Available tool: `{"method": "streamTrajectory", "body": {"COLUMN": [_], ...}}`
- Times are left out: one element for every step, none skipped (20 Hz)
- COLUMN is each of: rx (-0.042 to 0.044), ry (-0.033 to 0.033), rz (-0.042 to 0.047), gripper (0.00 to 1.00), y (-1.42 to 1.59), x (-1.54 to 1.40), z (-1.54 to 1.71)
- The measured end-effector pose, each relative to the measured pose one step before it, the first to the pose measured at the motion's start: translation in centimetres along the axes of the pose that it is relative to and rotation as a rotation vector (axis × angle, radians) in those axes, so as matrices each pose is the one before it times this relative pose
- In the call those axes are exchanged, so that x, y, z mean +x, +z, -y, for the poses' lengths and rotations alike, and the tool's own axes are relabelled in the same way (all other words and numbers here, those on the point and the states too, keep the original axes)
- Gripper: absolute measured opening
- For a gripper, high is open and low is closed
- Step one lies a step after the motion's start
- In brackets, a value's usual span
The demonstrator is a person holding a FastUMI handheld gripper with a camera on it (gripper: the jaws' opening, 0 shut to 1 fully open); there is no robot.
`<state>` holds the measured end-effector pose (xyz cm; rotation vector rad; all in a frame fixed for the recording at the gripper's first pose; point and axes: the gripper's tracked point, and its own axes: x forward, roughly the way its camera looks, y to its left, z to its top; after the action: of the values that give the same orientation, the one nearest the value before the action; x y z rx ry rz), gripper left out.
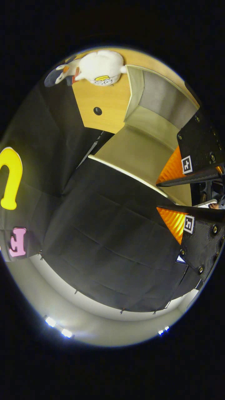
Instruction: Open the storage box then place both shoes into the box .Put the left shoe in first, then the right shoe, with the right side of both shoes facing outward in a uniform manner.
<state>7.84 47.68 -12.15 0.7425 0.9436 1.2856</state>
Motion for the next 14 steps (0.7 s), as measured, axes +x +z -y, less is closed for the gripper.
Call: {"method": "streamTrajectory", "body": {"rx": [-0.01575, -0.00882, -0.00293, -0.00079, 0.00018, -0.00385, -0.00156, 0.00042, 0.00108, 0.00524, 0.00214, 0.00182, 0.00331, 0.00316], "ry": [-0.00532, -0.00553, -0.01131, -0.00815, -0.01462, -0.01719, -0.00299, -0.01209, -0.01522, -0.01183, -0.01214, -0.01297, -0.02459, -0.02964], "rz": [-0.01538, -0.01505, -0.01261, -0.01335, -0.01419, -0.00913, -0.00399, -0.00688, -0.00706, -0.0171, -0.01264, -0.00614, -0.00584, -0.00173], "gripper": [0.33, 0.34, 0.34, 0.34, 0.34, 0.34, 0.34, 0.34, 0.34, 0.34, 0.42, 0.49, 0.49, 0.62], "y": [-0.192, -0.184, -0.136, 0.094, -0.232, -0.085, -0.052, -0.048, -0.241, -0.434, -0.371, -0.239, -0.349, -0.205], "x": [1.365, 1.364, 1.319, 1.38, 1.228, 1.201, 0.947, 0.644, 0.668, 0.524, 0.026, -0.453, -0.112, -0.436], "z": [-0.695, -0.3, 0.052, -0.008, -0.08, 0.088, -0.314, 0.007, 0.119, 0.235, 0.322, 0.536, 0.628, 0.858]}}
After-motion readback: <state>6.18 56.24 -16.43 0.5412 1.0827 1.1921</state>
